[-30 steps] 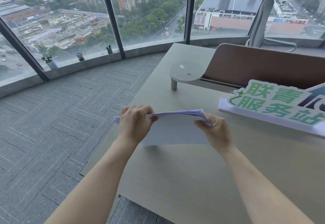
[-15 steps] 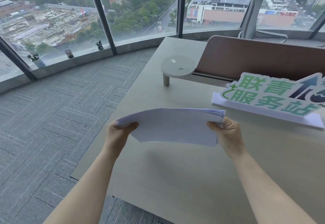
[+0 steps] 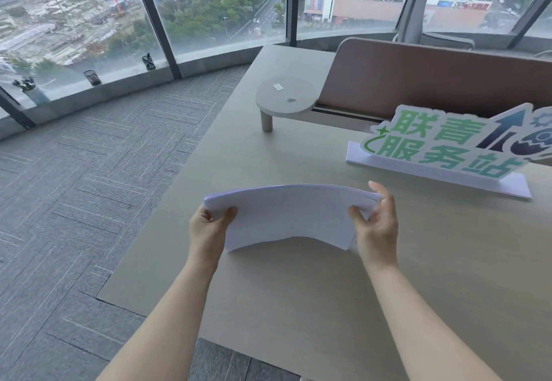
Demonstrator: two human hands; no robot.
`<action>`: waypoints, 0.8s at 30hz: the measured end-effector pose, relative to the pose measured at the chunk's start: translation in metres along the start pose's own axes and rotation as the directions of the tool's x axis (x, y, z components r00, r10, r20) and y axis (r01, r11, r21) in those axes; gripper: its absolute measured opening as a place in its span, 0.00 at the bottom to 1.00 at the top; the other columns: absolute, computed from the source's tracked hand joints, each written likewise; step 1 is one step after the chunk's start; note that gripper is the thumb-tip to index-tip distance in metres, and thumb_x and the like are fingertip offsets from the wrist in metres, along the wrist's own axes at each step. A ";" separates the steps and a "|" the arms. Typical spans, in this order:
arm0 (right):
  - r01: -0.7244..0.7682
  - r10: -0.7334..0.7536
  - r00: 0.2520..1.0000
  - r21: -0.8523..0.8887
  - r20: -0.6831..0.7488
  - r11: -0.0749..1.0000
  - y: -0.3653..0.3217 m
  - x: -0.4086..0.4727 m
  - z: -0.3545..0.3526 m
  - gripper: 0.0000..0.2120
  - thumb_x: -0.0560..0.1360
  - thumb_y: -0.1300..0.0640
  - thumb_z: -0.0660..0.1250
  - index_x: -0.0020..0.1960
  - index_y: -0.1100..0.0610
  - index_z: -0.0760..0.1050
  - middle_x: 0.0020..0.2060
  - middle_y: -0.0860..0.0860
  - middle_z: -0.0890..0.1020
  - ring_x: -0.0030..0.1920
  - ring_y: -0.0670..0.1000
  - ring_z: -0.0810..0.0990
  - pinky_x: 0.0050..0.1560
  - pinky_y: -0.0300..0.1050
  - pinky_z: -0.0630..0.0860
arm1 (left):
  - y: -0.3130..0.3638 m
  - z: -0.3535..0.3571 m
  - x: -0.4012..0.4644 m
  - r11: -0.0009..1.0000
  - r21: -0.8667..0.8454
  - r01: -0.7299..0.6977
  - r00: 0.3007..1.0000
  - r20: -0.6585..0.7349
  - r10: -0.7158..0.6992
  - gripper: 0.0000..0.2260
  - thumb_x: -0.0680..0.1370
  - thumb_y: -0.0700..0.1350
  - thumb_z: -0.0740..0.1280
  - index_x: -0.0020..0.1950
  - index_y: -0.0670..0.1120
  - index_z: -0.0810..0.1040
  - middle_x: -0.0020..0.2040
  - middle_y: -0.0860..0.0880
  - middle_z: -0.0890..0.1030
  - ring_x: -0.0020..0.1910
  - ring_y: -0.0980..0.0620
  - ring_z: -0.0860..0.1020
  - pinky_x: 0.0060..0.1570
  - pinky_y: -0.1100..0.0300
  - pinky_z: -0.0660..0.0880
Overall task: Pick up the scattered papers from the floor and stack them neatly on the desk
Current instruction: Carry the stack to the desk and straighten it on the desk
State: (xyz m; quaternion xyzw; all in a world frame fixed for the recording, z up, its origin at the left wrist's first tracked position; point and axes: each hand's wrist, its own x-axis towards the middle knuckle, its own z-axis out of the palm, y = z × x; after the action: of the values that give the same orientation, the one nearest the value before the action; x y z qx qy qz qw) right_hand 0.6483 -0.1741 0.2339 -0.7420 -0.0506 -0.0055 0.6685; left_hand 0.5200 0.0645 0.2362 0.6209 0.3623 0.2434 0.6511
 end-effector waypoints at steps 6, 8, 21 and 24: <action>0.224 -0.227 0.974 -0.114 -0.011 0.968 0.005 -0.002 0.001 0.39 0.76 0.70 0.62 0.72 0.33 0.57 0.60 0.48 0.76 0.60 0.45 0.76 0.60 0.37 0.71 | 0.009 0.007 -0.002 0.990 -0.137 -0.023 0.998 0.052 0.031 0.09 0.72 0.44 0.72 0.52 0.49 0.79 0.48 0.49 0.83 0.46 0.53 0.81 0.44 0.66 0.75; 0.365 -0.373 0.928 -0.256 0.020 0.895 0.007 0.002 -0.002 0.36 0.76 0.72 0.60 0.74 0.41 0.61 0.64 0.53 0.74 0.63 0.50 0.74 0.58 0.41 0.73 | 0.014 0.007 0.001 0.983 -0.182 -0.038 0.998 0.035 0.045 0.13 0.69 0.53 0.73 0.51 0.52 0.78 0.49 0.48 0.81 0.47 0.52 0.79 0.50 0.60 0.73; 0.465 -0.460 0.880 -0.400 0.115 0.789 0.013 0.009 -0.007 0.18 0.73 0.68 0.62 0.59 0.56 0.80 0.61 0.56 0.76 0.60 0.47 0.75 0.51 0.40 0.74 | 0.029 0.021 0.013 0.971 -0.238 -0.013 0.988 -0.152 -0.024 0.12 0.72 0.58 0.68 0.36 0.53 0.71 0.39 0.51 0.68 0.43 0.51 0.65 0.45 0.53 0.60; 0.486 -0.471 0.871 -0.386 0.138 0.784 0.013 0.010 -0.007 0.19 0.73 0.69 0.62 0.59 0.55 0.80 0.60 0.55 0.77 0.59 0.45 0.74 0.51 0.43 0.75 | 0.030 0.023 0.013 0.970 -0.242 0.006 0.980 -0.193 -0.055 0.13 0.73 0.53 0.70 0.34 0.53 0.68 0.37 0.51 0.68 0.39 0.50 0.65 0.42 0.54 0.60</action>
State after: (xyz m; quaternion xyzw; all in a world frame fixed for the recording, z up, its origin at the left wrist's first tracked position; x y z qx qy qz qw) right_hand 0.6595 -0.1815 0.2223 -0.8276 -0.2460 -0.1724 0.4741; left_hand 0.5498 0.0630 0.2623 0.5045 0.4027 0.3360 0.6859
